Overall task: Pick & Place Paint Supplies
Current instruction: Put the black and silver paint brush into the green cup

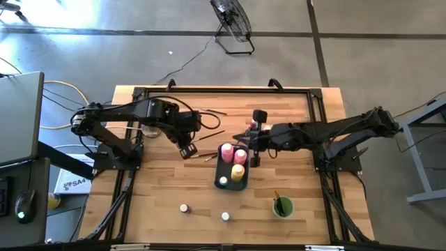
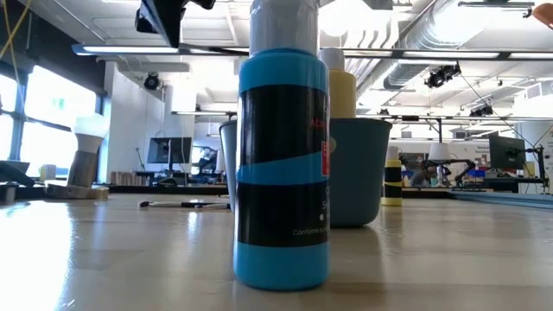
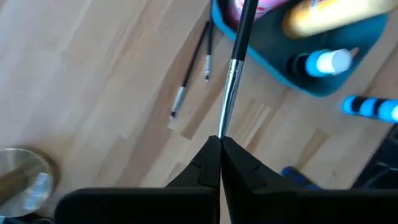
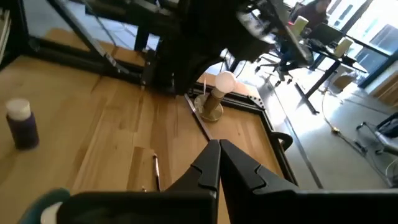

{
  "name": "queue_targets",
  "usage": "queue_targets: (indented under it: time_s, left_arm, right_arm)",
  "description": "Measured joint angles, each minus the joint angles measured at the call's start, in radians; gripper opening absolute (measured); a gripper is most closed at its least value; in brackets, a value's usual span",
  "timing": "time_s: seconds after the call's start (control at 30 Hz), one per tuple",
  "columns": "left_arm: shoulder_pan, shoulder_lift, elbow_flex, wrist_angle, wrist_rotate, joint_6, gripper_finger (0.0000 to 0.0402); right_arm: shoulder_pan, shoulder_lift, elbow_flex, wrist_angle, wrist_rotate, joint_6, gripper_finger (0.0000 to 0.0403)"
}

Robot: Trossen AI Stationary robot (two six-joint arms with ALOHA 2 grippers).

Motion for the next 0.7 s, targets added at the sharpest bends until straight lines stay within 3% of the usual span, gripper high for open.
queue_targets:
  time_s: [0.27, 0.47, 0.7]
  left_arm:
    - [0.001, 0.150, 0.253, -0.039, -0.024, 0.030, 0.0000]
    - [0.008, 0.322, 0.490, -0.206, -0.027, 0.099, 0.0000]
    - [0.012, 0.448, 0.684, -0.232, -0.024, 0.159, 0.0000]
  right_arm:
    - [0.005, -0.002, 0.000, -0.015, 0.043, -0.064, 0.0002]
    - [0.006, -0.002, 0.000, -0.021, 0.120, -0.122, 0.0002]
    - [0.013, -0.002, 0.000, -0.098, 0.156, -0.174, 0.0002]
